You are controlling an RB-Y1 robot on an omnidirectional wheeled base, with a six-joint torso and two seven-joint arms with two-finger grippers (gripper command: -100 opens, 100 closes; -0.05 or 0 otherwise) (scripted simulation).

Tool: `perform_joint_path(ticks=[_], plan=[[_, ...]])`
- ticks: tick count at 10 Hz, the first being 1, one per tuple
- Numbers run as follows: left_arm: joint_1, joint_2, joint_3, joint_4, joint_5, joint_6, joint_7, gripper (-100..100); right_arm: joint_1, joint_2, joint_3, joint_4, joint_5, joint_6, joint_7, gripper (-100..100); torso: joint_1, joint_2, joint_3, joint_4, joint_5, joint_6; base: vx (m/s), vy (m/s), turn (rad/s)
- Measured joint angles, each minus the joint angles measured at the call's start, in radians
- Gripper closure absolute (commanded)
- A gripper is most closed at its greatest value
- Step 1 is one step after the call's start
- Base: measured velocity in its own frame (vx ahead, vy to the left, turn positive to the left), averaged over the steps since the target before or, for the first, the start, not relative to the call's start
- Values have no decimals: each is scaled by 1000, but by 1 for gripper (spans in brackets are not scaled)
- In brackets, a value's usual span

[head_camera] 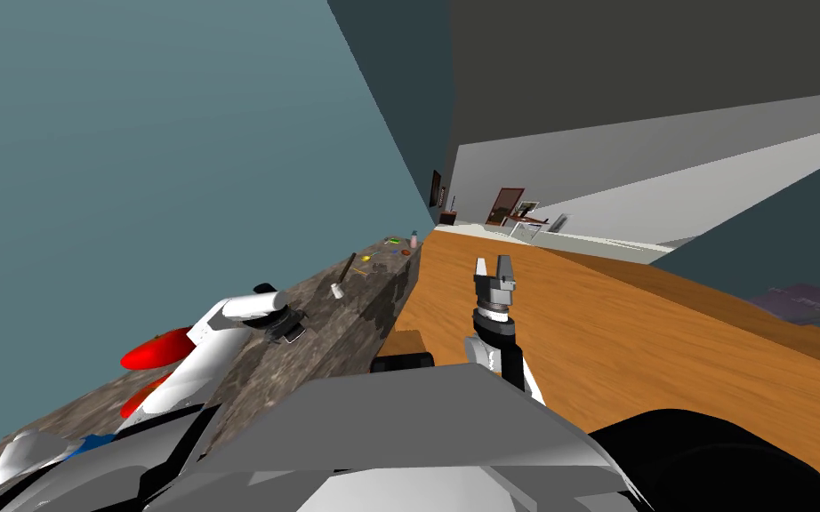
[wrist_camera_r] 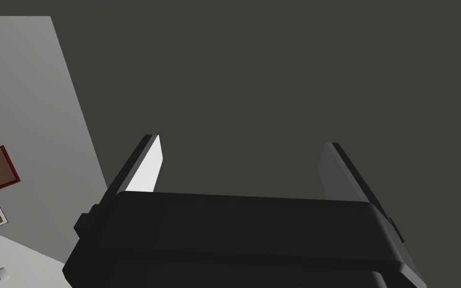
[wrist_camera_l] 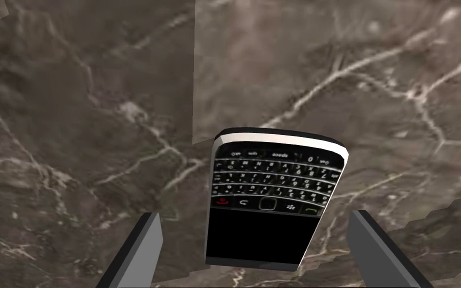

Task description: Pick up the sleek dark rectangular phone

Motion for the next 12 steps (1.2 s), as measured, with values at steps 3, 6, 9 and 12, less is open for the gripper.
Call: perform_joint_path(ticks=[3, 6, 9, 12], plan=[[6, -9, -7, 16, -7, -26, 2, 100, 0, 0, 0, 0, 0, 0, 0, 0, -1, 0, 0, 0, 0, 1, -1, 7, -6], [6, -9, -7, 15, -7, -26, 1, 100, 0, 0, 0, 0, 0, 0, 0, 0, -1, 0, 0, 0, 0, 0, 0, 0, 0], [3, -4, -3, 8, -3, -16, 0, 100, 0, 0, 0, 0, 0, 0, 0, 0, -3, 0, 0, 0, -1, 0, 2, -18, 26], [-1, 8, 9, -16, 7, 18, -3, 0, 0, 0, 0, 0, 0, 0, 0, 0, -3, 0, 0, 0, -1, 0, 1, -15, 11]])
